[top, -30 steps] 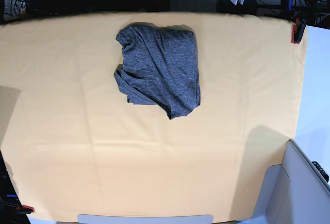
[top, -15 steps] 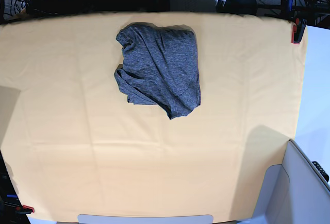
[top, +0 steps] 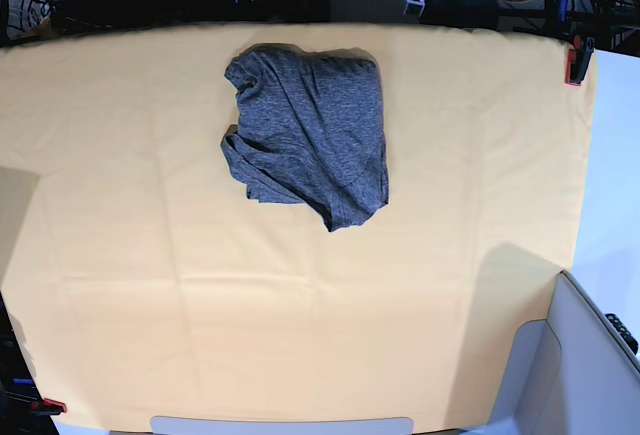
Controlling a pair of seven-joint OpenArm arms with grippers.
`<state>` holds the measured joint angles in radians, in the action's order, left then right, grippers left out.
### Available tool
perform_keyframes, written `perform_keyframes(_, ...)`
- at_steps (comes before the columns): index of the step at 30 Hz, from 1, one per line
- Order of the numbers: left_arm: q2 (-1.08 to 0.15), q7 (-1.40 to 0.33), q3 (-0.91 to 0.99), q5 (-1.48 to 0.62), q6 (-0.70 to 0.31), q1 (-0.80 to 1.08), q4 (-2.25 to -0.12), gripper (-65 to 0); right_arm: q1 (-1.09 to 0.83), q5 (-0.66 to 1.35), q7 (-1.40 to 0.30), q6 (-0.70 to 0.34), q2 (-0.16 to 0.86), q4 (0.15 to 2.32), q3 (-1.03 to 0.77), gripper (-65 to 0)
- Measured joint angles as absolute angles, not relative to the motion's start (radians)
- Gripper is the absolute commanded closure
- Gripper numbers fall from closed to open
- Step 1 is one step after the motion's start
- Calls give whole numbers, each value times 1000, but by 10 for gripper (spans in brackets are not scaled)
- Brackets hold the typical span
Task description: Fold the T-shirt properly
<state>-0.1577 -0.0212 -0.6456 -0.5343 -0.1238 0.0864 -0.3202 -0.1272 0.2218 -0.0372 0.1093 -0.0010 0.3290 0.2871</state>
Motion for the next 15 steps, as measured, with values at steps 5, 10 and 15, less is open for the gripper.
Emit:
perform_keyframes(5, -147, -20, -647, -534, -123, 86, -323, -140, -133, 348, -41, 109, -3, 328, 287, -152)
perform_keyframes(10, -127, -19, -647, -534, -123, 85, -323, -140, -133, 370, -40, 109, -1, 329, 287, -150)
perform_keyframes(15, -105, -24, -647, -534, -123, 39, -322, -140, -133, 370, -41, 109, -3, 329, 289, -150)
